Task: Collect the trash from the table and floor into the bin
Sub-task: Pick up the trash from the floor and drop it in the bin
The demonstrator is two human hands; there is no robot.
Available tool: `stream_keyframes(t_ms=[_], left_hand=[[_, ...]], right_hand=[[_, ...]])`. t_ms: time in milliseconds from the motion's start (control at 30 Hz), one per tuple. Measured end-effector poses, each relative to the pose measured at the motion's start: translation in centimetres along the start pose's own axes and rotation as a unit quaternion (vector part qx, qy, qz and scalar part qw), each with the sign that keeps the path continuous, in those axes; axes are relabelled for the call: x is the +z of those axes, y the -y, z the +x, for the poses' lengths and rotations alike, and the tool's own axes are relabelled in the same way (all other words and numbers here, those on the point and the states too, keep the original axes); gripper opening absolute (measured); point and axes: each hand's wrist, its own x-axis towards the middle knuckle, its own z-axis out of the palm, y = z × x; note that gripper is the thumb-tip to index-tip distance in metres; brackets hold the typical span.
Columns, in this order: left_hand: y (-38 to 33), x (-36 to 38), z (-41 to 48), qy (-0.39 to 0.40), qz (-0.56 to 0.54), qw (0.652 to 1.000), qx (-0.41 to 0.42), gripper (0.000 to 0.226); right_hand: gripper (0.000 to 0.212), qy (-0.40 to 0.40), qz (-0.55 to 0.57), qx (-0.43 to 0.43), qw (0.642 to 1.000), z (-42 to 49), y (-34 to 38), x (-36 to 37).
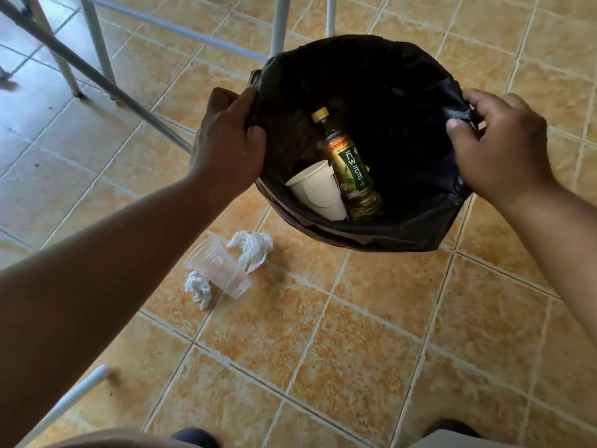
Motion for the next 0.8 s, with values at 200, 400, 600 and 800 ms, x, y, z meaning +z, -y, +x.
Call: stream_keyframes(t_ms=[200, 400, 600, 800], left_hand=[[0.3, 0.2, 0.1, 0.003, -0.001, 1.000, 0.001, 0.061], [0.3, -0.2, 0.3, 0.019, -0.002, 1.000, 0.001, 0.064], [1.3, -0.1, 0.4, 0.045, -0.001, 0.999, 0.013, 0.064], [3.0, 0.5, -0.6, 0.016, -0.176, 0.984, -0.035, 0.059]], right_hand=[[0.071, -0.038, -0.068, -0.197, 0.977, -1.6, 4.0, -2.6], [0.081, 0.105, -0.094, -0.473, 0.870, -9.1, 9.5, 1.2], [0.080, 0.130, -0.173, -0.505, 0.835, -10.1, 8.6, 3.5], [0.076, 0.125, -0.147, -0.501, 0.844, -10.1, 8.5, 3.9]])
